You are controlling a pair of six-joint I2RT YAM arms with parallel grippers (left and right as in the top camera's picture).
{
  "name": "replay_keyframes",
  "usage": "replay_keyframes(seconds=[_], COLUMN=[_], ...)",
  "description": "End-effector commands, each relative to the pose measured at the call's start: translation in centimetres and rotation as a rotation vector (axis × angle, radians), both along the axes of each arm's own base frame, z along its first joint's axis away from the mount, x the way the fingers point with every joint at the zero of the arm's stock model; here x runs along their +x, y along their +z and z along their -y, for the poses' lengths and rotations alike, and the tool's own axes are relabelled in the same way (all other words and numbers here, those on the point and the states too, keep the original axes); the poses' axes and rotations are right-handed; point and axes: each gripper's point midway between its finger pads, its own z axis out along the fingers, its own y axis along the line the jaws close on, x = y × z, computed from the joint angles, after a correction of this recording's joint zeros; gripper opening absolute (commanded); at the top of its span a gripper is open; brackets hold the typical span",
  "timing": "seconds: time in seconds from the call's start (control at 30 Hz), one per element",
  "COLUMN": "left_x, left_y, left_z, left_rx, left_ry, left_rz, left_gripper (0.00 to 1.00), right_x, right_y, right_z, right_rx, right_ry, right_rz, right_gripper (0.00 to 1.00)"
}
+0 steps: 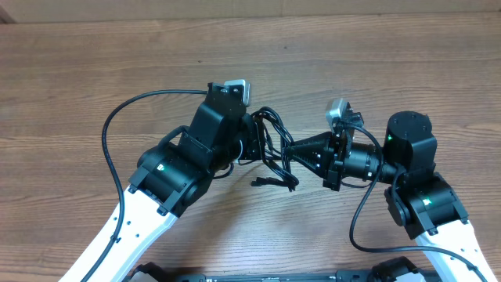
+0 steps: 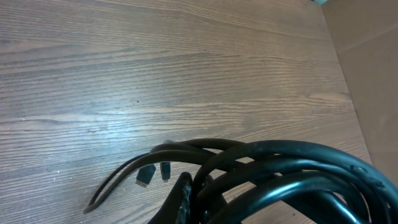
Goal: Untangle cables
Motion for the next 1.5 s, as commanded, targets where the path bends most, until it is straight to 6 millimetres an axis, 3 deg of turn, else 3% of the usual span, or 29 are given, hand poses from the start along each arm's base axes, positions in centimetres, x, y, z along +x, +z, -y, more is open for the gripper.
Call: replay_keyframes(seconds=[0.0, 0.4, 1.07, 1.47], left_x=[0.4, 0.5, 1.1, 0.8], left_y=[0.7, 0.6, 0.0, 3.4], left_z=[0.1, 0.0, -2.0, -5.4], left_rx=[-0.014, -0.009, 0.071, 0.064], left_ry=[0.012, 0.018, 0.102, 0.205], left_rz=[0.021, 0.023, 0.035, 0.144], left_gripper=[0.04, 0.04, 0.04, 0.04], right_x=[-0.2, -0.2, -0.4, -0.2], right_y=[1.5, 1.5, 1.1, 1.0], right_z=[-0.2, -0.2, -0.1, -0.1], right_rx=[0.016, 0.016, 0.009, 0.005], right_ry=[0.013, 0.013, 0.013, 0.002], right_rz=[0.035, 0.034, 0.014, 0.013], right_gripper=[0.04, 0.04, 0.04, 0.04])
